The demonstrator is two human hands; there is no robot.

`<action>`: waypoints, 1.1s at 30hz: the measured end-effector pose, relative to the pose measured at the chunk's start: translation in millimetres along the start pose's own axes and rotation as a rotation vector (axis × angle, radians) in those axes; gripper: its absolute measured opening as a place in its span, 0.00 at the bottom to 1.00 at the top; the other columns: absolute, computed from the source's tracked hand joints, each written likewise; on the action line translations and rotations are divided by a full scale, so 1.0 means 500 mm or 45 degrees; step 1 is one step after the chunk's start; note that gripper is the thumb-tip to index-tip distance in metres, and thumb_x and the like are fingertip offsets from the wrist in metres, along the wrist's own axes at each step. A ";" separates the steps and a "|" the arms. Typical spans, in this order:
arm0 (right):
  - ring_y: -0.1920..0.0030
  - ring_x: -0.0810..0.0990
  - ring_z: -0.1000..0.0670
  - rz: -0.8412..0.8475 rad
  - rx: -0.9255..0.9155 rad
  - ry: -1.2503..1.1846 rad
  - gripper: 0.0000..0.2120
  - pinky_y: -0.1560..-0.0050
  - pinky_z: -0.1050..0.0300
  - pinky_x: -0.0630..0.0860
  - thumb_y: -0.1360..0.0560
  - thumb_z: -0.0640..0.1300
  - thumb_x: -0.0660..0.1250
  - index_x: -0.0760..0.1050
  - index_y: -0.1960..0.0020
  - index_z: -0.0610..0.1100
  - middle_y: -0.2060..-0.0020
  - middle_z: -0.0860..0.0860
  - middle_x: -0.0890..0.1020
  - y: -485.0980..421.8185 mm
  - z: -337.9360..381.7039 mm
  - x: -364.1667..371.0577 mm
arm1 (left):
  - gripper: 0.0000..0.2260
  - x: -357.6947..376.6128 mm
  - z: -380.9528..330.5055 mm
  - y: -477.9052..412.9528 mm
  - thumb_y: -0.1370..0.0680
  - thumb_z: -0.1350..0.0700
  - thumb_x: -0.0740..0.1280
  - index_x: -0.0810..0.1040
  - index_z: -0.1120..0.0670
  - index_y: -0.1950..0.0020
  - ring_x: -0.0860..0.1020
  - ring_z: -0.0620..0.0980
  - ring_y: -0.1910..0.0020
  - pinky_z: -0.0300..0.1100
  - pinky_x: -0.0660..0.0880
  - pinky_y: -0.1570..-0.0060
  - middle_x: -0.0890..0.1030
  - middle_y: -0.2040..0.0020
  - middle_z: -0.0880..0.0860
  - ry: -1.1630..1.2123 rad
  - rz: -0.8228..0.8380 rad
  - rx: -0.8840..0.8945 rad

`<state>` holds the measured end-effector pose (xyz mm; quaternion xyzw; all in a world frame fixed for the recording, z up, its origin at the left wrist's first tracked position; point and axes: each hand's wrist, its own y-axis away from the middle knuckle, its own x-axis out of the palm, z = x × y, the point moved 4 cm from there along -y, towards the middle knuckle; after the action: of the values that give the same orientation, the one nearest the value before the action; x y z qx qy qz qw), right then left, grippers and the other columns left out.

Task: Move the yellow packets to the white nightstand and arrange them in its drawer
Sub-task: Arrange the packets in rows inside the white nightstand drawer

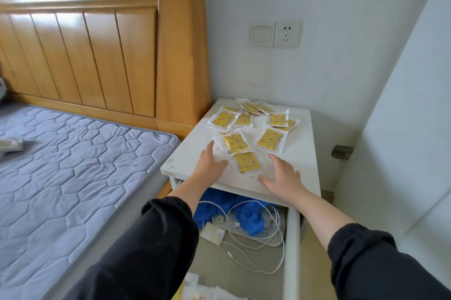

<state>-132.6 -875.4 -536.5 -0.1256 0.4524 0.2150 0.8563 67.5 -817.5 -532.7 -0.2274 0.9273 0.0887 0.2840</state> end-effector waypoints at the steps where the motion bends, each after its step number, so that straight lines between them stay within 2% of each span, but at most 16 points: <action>1: 0.25 0.54 0.47 -0.002 -0.031 0.004 0.34 0.27 0.36 0.48 0.24 0.56 0.63 0.51 0.23 0.51 0.25 0.52 0.58 -0.008 0.001 0.002 | 0.32 -0.001 0.001 -0.015 0.21 0.56 0.64 0.50 0.51 0.22 0.60 0.55 0.26 0.44 0.63 0.35 0.58 0.23 0.55 0.017 -0.030 -0.011; 4: 0.24 0.49 0.49 -0.020 -0.194 0.074 0.33 0.27 0.36 0.48 0.24 0.57 0.62 0.49 0.24 0.60 0.23 0.54 0.52 -0.023 0.004 0.011 | 0.28 0.009 -0.003 -0.050 0.18 0.51 0.59 0.50 0.47 0.21 0.52 0.53 0.23 0.49 0.54 0.27 0.52 0.21 0.52 -0.126 -0.054 0.052; 6: 0.23 0.46 0.50 -0.036 -0.245 0.129 0.32 0.26 0.39 0.48 0.23 0.58 0.60 0.48 0.24 0.62 0.23 0.55 0.50 -0.028 0.005 0.022 | 0.26 0.027 -0.007 -0.065 0.18 0.45 0.54 0.49 0.43 0.22 0.48 0.52 0.22 0.51 0.49 0.26 0.48 0.21 0.48 -0.402 0.014 0.098; 8: 0.23 0.46 0.50 -0.034 -0.245 0.176 0.32 0.25 0.42 0.47 0.23 0.59 0.59 0.48 0.24 0.61 0.23 0.55 0.49 -0.032 0.004 0.031 | 0.24 0.047 -0.006 -0.071 0.18 0.42 0.50 0.51 0.40 0.22 0.45 0.50 0.22 0.53 0.46 0.25 0.48 0.21 0.44 -0.646 0.081 0.134; 10: 0.23 0.48 0.50 -0.036 -0.257 0.209 0.34 0.25 0.43 0.48 0.23 0.60 0.59 0.47 0.23 0.59 0.23 0.55 0.51 -0.036 0.003 0.036 | 0.23 0.057 -0.004 -0.071 0.18 0.41 0.50 0.54 0.39 0.23 0.47 0.48 0.22 0.53 0.45 0.25 0.53 0.22 0.43 -0.740 0.097 0.171; 14: 0.24 0.51 0.51 -0.131 -0.275 0.121 0.41 0.25 0.46 0.54 0.27 0.55 0.66 0.47 0.22 0.51 0.23 0.54 0.54 -0.039 -0.003 0.032 | 0.23 0.058 -0.001 -0.053 0.19 0.44 0.54 0.57 0.41 0.24 0.54 0.47 0.24 0.49 0.50 0.25 0.60 0.24 0.41 -0.794 0.076 0.300; 17: 0.23 0.50 0.50 -0.122 -0.269 0.087 0.42 0.25 0.46 0.54 0.29 0.51 0.67 0.46 0.23 0.52 0.23 0.53 0.52 -0.040 -0.007 0.032 | 0.22 0.059 -0.003 -0.021 0.20 0.48 0.56 0.61 0.41 0.25 0.57 0.46 0.25 0.45 0.53 0.27 0.64 0.26 0.39 -0.790 0.083 0.418; 19: 0.23 0.48 0.50 -0.066 -0.272 0.108 0.42 0.25 0.46 0.52 0.29 0.49 0.66 0.46 0.23 0.52 0.23 0.53 0.50 -0.040 -0.007 0.035 | 0.22 0.056 -0.005 -0.001 0.21 0.51 0.58 0.65 0.41 0.26 0.58 0.46 0.26 0.43 0.53 0.27 0.66 0.27 0.40 -0.725 0.073 0.452; 22: 0.23 0.45 0.50 0.031 -0.338 0.158 0.41 0.24 0.46 0.51 0.30 0.51 0.66 0.49 0.23 0.53 0.22 0.53 0.46 -0.039 -0.004 0.035 | 0.21 0.046 -0.013 0.022 0.22 0.58 0.60 0.72 0.43 0.31 0.62 0.47 0.27 0.40 0.55 0.30 0.71 0.30 0.46 -0.490 0.077 0.387; 26: 0.23 0.49 0.51 0.297 -0.335 0.062 0.48 0.25 0.50 0.53 0.35 0.54 0.77 0.53 0.23 0.52 0.23 0.53 0.49 -0.041 -0.006 0.023 | 0.18 0.037 -0.018 0.037 0.23 0.61 0.61 0.79 0.46 0.36 0.67 0.47 0.31 0.37 0.59 0.33 0.73 0.33 0.50 -0.264 0.191 0.320; 29: 0.24 0.53 0.53 0.357 -0.313 -0.032 0.51 0.26 0.56 0.55 0.38 0.48 0.80 0.55 0.23 0.51 0.23 0.53 0.52 -0.043 -0.009 0.014 | 0.14 0.026 -0.022 0.041 0.22 0.63 0.62 0.81 0.53 0.40 0.71 0.43 0.39 0.22 0.62 0.49 0.76 0.39 0.46 0.087 0.330 0.211; 30: 0.24 0.54 0.53 0.347 -0.313 -0.040 0.50 0.26 0.55 0.56 0.38 0.48 0.80 0.56 0.23 0.51 0.23 0.53 0.54 -0.042 -0.009 0.013 | 0.14 0.024 -0.025 0.041 0.21 0.63 0.62 0.82 0.55 0.40 0.72 0.42 0.40 0.22 0.62 0.50 0.77 0.39 0.46 0.172 0.340 0.185; 33: 0.26 0.57 0.54 0.239 -0.359 0.000 0.46 0.27 0.56 0.58 0.36 0.49 0.77 0.58 0.24 0.51 0.25 0.53 0.58 -0.024 -0.011 0.018 | 0.14 0.021 -0.027 0.041 0.22 0.64 0.61 0.82 0.55 0.42 0.72 0.43 0.39 0.32 0.61 0.42 0.78 0.41 0.47 0.261 0.329 0.108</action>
<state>-126.5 -885.8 -546.6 -0.2019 0.4273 0.3554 0.8064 43.4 -807.3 -526.6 -0.1017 0.9758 0.0617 0.1835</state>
